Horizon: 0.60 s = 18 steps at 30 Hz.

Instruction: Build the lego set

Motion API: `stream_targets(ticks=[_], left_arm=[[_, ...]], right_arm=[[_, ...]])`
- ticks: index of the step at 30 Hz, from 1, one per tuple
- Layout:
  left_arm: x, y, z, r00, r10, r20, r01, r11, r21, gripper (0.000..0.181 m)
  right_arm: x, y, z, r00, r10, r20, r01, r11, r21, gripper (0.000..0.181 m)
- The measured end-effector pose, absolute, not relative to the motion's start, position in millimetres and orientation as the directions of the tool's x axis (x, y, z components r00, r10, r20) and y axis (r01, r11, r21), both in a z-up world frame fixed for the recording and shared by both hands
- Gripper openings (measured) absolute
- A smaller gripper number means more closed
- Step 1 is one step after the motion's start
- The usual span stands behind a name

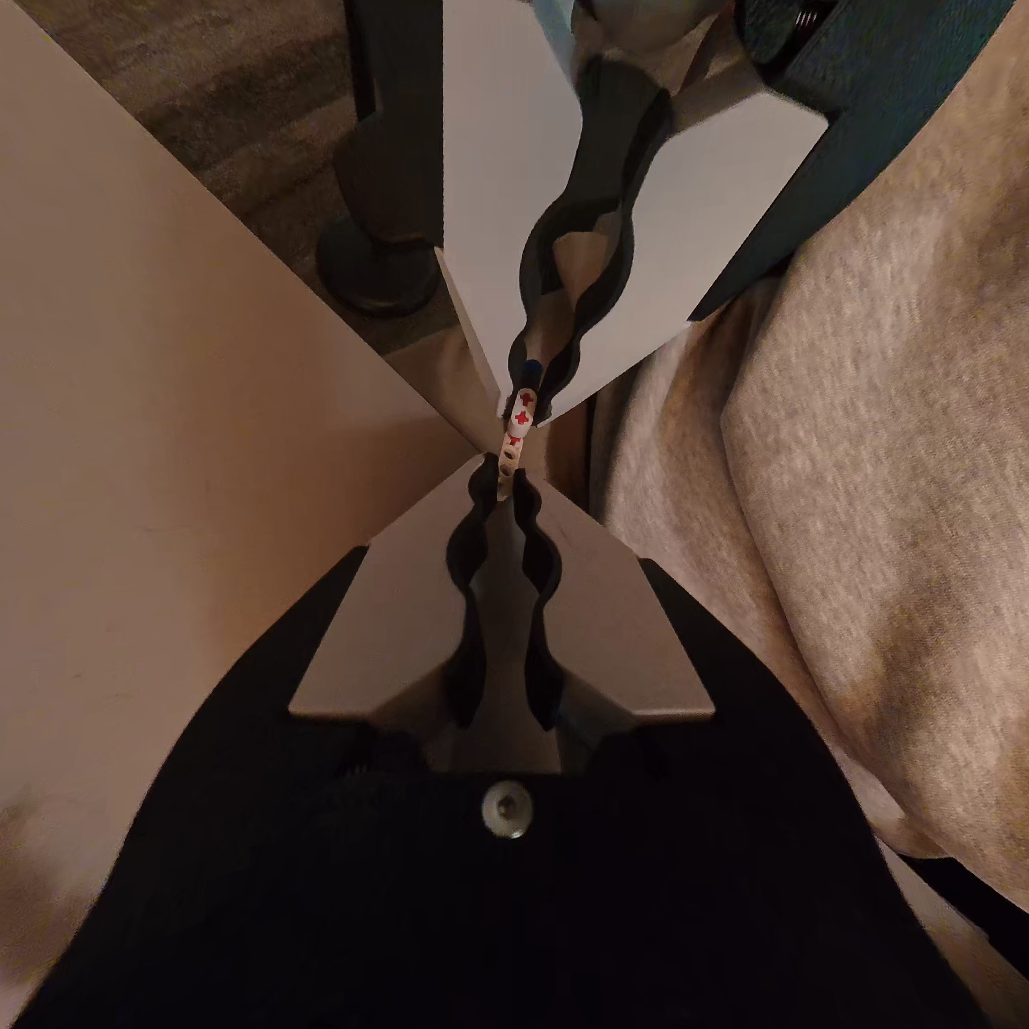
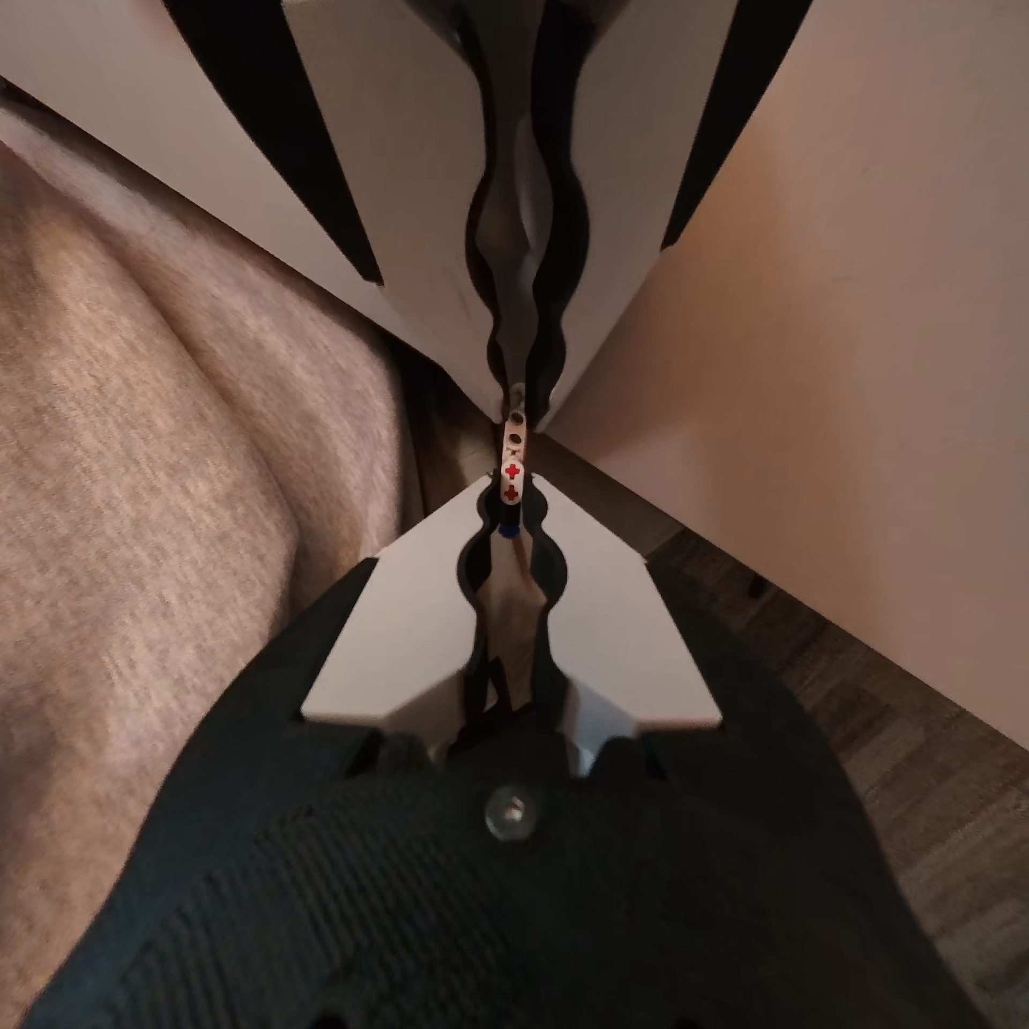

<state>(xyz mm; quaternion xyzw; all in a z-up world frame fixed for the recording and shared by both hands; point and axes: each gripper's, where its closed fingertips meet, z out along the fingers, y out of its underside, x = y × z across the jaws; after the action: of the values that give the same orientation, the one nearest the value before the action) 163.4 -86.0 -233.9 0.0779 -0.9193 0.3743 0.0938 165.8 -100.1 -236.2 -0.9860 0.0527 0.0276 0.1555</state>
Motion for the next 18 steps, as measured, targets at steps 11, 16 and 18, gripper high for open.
stream_targets(ticks=[11, 16, 18], left_arm=[[171, -73, -234, -0.958, -0.157, 0.240, -0.278, 0.714, -0.643, 0.007], [171, -74, -234, -0.956, -0.167, 0.239, -0.285, 0.710, -0.644, 0.007], [171, -74, -234, -0.953, -0.170, 0.252, -0.297, 0.706, -0.643, 0.007]], right_arm=[[176, -91, -227, 0.996, -0.091, 0.010, -0.082, -0.937, -0.338, 0.006], [178, -88, -222, 0.998, -0.063, -0.001, -0.060, -0.942, -0.330, 0.006], [179, -88, -223, 0.999, -0.046, -0.011, -0.047, -0.949, -0.313, 0.006]])
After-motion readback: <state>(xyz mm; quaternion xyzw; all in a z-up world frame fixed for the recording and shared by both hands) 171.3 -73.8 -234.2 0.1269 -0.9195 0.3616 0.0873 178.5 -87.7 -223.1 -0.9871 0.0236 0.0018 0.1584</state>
